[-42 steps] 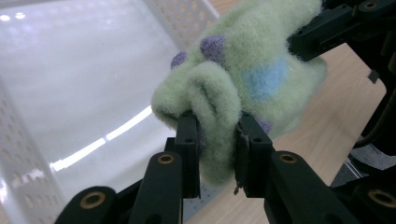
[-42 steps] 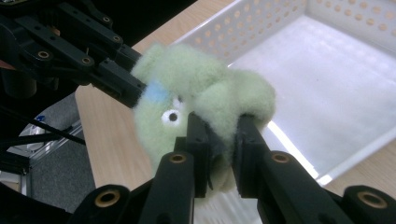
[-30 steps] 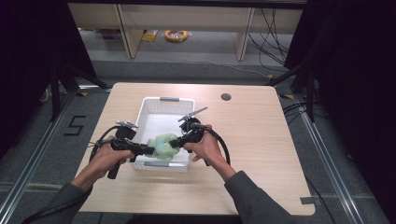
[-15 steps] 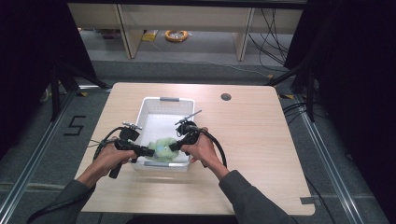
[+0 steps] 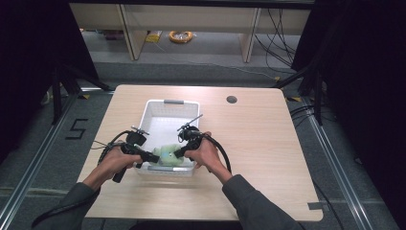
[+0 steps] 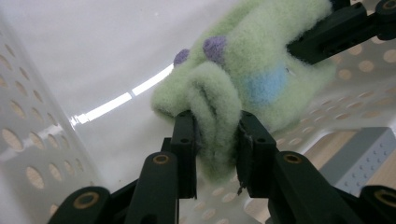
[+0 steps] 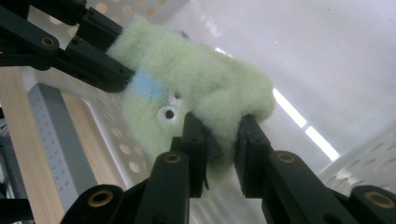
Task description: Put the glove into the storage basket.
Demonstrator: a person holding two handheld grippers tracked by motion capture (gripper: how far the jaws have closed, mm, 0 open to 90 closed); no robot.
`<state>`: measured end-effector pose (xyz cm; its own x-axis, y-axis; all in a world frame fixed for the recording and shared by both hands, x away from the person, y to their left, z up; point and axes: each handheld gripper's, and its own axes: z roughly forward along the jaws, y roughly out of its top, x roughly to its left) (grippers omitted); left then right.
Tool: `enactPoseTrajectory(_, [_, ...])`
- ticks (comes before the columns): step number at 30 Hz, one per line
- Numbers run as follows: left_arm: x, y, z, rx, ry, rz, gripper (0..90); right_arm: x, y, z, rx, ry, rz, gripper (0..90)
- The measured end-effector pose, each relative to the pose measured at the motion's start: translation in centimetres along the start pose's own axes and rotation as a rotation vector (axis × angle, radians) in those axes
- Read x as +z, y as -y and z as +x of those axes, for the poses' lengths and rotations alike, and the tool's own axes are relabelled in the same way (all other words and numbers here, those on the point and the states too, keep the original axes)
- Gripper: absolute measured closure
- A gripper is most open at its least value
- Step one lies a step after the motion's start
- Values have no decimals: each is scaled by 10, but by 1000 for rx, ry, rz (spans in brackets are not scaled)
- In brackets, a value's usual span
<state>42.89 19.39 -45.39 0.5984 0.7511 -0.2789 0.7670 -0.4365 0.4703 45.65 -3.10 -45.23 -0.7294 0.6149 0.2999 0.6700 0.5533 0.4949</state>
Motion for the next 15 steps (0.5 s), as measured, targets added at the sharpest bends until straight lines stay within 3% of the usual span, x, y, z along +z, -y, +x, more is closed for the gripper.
enactPoseTrajectory(5, [1,-1,2,-4,-23,6,654,1,-1,0,-27,49,28,701])
enactPoseTrajectory(7, [1,-1,3,-7,-17,-7,639,1,-2,-1,-29,51,30,655])
enactPoseTrajectory(10, [-2,-3,4,-6,-44,-27,601,0,-2,1,-43,77,38,607])
enactPoseTrajectory(15, [-5,-6,0,-9,-80,-65,556,-8,-6,1,-27,78,-4,548])
